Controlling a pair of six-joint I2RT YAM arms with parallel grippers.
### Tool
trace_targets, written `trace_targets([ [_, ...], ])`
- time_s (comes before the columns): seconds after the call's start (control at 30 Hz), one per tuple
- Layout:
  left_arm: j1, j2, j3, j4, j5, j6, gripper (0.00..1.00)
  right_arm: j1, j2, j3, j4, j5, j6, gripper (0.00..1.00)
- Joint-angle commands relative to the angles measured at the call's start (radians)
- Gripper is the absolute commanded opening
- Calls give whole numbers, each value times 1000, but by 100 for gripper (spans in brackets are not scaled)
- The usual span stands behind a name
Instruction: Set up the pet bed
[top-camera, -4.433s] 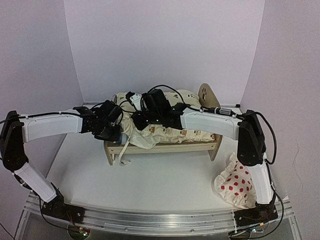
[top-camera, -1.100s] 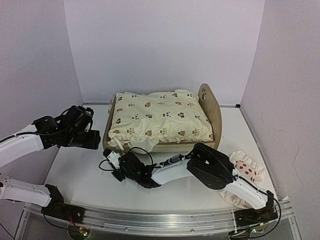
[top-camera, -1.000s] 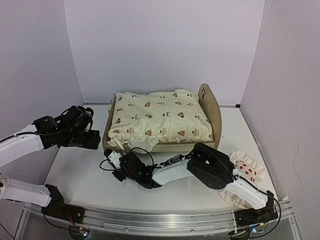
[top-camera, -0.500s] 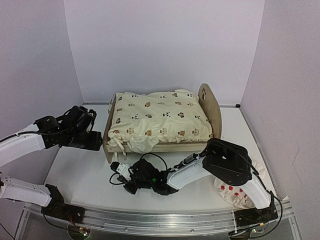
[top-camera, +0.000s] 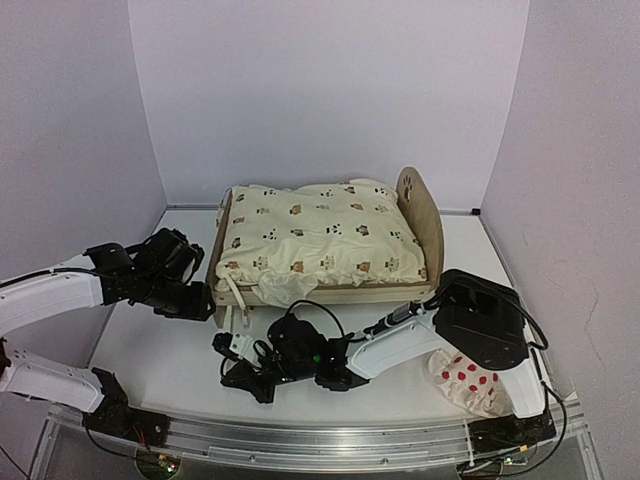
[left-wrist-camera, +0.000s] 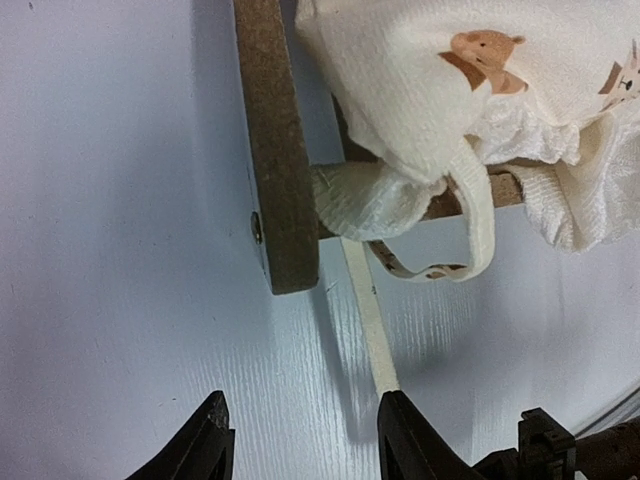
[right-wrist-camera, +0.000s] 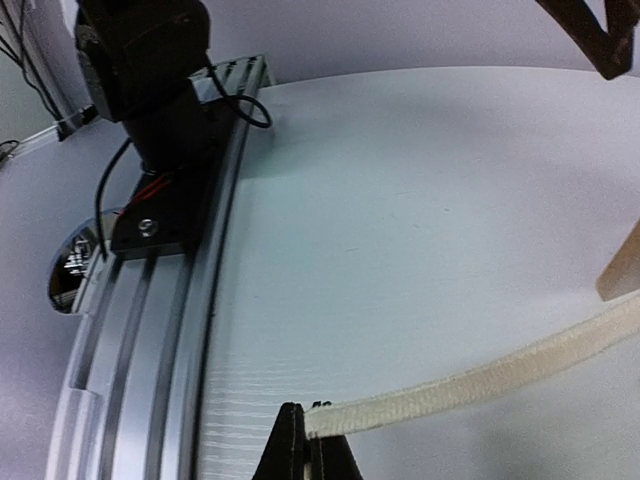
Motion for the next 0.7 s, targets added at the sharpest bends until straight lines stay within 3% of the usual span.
trace_targets([
  [0.0,-3,12,-13,52,51,-41,49,23,-56,-17,17,-262,75,0],
  [0.17,-5,27,-39,93,99,-53,48,26,-31,-20,15,-260,73,1],
  [0.27,-6,33,-54,103,102,-62,48,26,-12,-22,8,-173,66,26],
  [0.37,-6,36,-67,112,99,-68,47,26,-7,-39,-1,-82,46,42],
  [0.67,-8,39,-95,141,101,-75,45,25,-120,-181,-5,110,-27,62],
])
